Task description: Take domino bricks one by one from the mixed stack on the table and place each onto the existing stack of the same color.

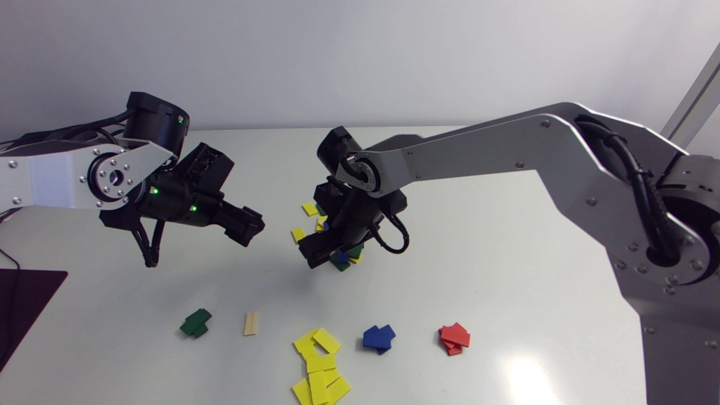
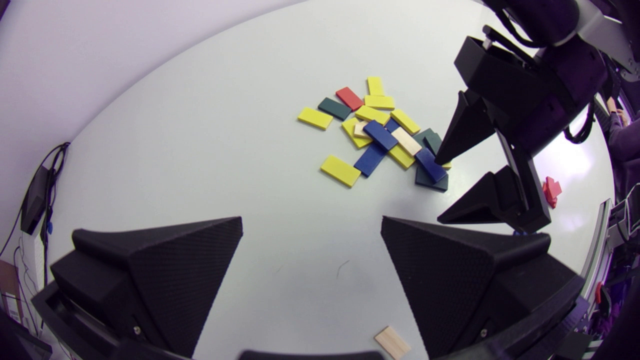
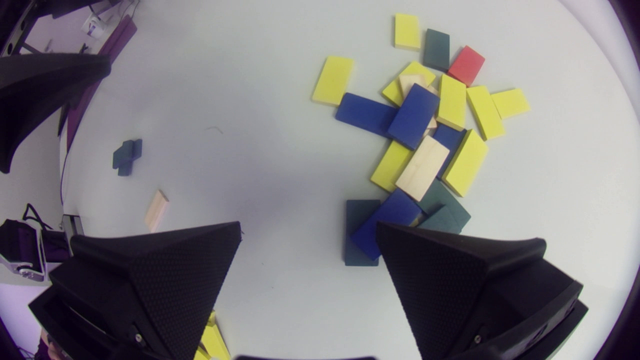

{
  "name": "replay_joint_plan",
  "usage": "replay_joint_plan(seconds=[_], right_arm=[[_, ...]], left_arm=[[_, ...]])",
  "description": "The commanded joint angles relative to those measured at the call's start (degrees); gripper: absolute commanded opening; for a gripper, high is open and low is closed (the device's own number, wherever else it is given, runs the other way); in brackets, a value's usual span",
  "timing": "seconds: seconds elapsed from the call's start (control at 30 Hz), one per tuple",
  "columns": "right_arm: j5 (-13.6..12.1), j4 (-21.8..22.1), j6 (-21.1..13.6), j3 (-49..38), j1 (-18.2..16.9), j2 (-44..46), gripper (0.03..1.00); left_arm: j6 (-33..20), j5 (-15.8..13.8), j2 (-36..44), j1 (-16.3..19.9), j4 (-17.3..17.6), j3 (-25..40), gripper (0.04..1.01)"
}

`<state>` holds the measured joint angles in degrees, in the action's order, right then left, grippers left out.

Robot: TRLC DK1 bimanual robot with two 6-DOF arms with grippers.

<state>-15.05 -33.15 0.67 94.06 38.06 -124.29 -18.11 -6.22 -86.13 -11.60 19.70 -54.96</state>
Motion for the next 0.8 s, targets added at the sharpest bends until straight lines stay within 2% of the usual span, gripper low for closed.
replay_joint_plan(seconds=[0.0,0.1,0.23,0.77], right_arm=[[-0.95,-1.66,1.35,1.39,-0.97,-2.19,0.949],[-3.67,-2.27,1.44,1.65,-2.03,-2.54,0.949],[-4.81,-2.71,1.35,1.92,-3.08,-2.71,0.949],[-6.31,-6.14,0.74,4.29,-4.75,-5.09,0.949]], left_arm=[[0.97,-0.55,1.31,0.52,0.77,0.73,0.989],[0.97,-0.81,1.31,0.52,0.95,0.64,0.989],[0.97,-0.90,1.40,0.52,1.21,0.12,0.989],[1.06,-1.60,1.40,0.43,1.74,-0.76,0.989]])
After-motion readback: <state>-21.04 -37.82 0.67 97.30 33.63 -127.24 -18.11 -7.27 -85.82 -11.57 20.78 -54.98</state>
